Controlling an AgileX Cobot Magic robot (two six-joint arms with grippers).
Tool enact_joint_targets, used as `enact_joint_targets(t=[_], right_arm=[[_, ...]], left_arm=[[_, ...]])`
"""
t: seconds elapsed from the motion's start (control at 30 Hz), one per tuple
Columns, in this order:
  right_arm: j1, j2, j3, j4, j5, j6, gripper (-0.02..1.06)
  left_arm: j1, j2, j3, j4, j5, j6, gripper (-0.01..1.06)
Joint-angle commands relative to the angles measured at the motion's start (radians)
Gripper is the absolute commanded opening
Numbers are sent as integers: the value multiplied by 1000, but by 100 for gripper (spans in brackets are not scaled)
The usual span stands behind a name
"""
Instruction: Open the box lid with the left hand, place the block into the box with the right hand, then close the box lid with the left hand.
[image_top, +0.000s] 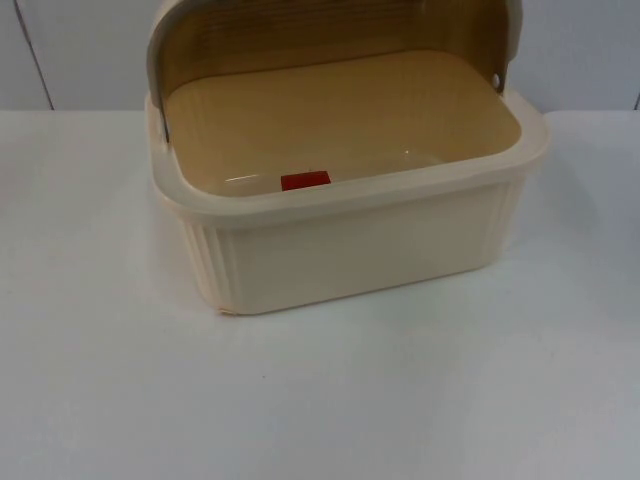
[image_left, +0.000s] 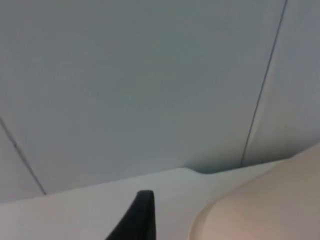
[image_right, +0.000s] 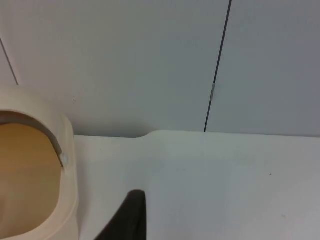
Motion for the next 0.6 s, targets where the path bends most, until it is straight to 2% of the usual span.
enact_joint_targets(t=[0.0,0.2,0.37,0.5,0.57], right_arm=[[2,-9,0,-6,-14,7,105],[2,-9,0,-9,-14,7,105],[2,-9,0,-9,-18,7,105],[2,-9,0,-9,-30,7,105],[2,-9,0,-9,-37,7,105]], left_arm=[[-5,65,-87,-72,5,86,104],[-5,156,-183,-95,3,167,104],[-41,228,-245,-91,8,220,104],[-126,292,-295,0,11,272,104],[-142,308,-305,39,11,286,103]])
